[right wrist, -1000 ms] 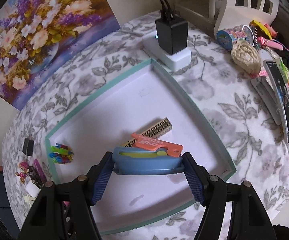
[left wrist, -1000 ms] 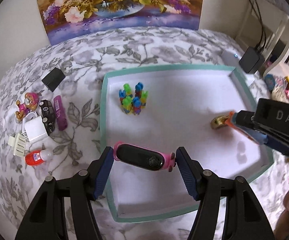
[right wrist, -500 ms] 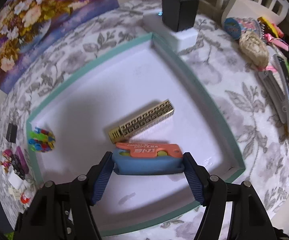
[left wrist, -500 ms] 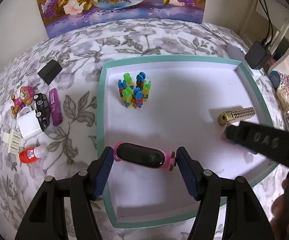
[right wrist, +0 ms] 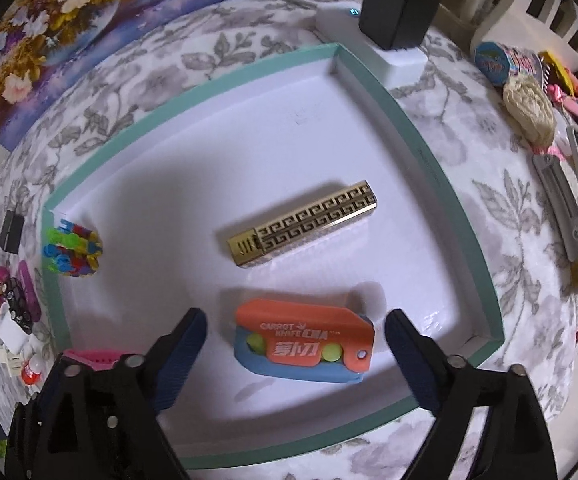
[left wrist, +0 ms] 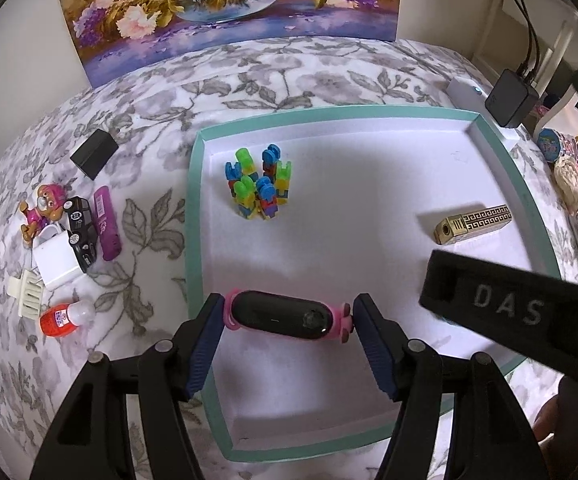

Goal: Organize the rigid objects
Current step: 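Lower the pink band into the tray and open the left gripper, then move both grippers back toward the remaining objects beside the tray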

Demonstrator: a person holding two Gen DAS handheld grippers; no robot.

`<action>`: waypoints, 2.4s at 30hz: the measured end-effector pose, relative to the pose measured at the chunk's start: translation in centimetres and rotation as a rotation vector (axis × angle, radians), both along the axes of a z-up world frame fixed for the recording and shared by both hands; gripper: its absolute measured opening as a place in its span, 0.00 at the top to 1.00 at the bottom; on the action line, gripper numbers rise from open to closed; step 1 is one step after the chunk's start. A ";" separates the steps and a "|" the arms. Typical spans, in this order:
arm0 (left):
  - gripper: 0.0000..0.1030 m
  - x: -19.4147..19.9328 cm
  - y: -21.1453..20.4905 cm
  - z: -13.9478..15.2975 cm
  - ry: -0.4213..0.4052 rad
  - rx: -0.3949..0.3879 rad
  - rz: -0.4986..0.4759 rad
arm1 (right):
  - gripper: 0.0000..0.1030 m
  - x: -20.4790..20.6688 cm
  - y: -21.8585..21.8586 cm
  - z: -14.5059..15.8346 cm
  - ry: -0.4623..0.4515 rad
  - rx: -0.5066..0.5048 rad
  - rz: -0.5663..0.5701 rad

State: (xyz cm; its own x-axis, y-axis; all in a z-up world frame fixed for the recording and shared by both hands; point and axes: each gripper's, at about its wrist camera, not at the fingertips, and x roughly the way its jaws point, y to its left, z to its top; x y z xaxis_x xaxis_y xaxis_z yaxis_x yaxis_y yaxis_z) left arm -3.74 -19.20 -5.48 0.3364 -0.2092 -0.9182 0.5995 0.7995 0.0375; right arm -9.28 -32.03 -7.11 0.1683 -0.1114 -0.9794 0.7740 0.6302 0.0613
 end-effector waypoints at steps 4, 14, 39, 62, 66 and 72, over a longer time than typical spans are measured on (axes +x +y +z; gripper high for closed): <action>0.22 0.3 0.2 0.1 0.013 -0.009 0.014 | 0.02 -0.2 0.0 0.9 -0.027 -0.015 -0.005; 0.15 1.8 1.9 1.9 0.012 -0.060 0.085 | 0.00 -1.1 -0.7 3.3 -0.070 -0.077 -0.042; 0.14 11.1 19.2 4.9 -0.007 -0.069 0.703 | 0.00 1.8 5.0 5.8 -0.176 -0.115 0.091; 0.14 15.0 28.1 1.2 0.106 -0.100 0.749 | 0.00 9.1 17.1 5.2 -0.276 -0.024 0.371; 0.14 15.4 28.9 0.7 0.124 -0.140 0.743 | 0.00 10.4 19.0 4.2 -0.268 0.005 0.407; 0.14 15.9 30.1 -0.2 0.141 -0.142 0.748 | 0.00 12.3 21.6 2.1 -0.232 0.039 0.442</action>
State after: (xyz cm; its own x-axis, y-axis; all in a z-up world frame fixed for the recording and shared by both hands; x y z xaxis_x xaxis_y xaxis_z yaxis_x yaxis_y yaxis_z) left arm 12.12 10.94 -5.68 0.3163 -0.0914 -0.9442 -0.1099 0.9851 -0.1321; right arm 3.00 -10.42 -5.04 0.4051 0.0561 -0.9125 0.3965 0.8886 0.2307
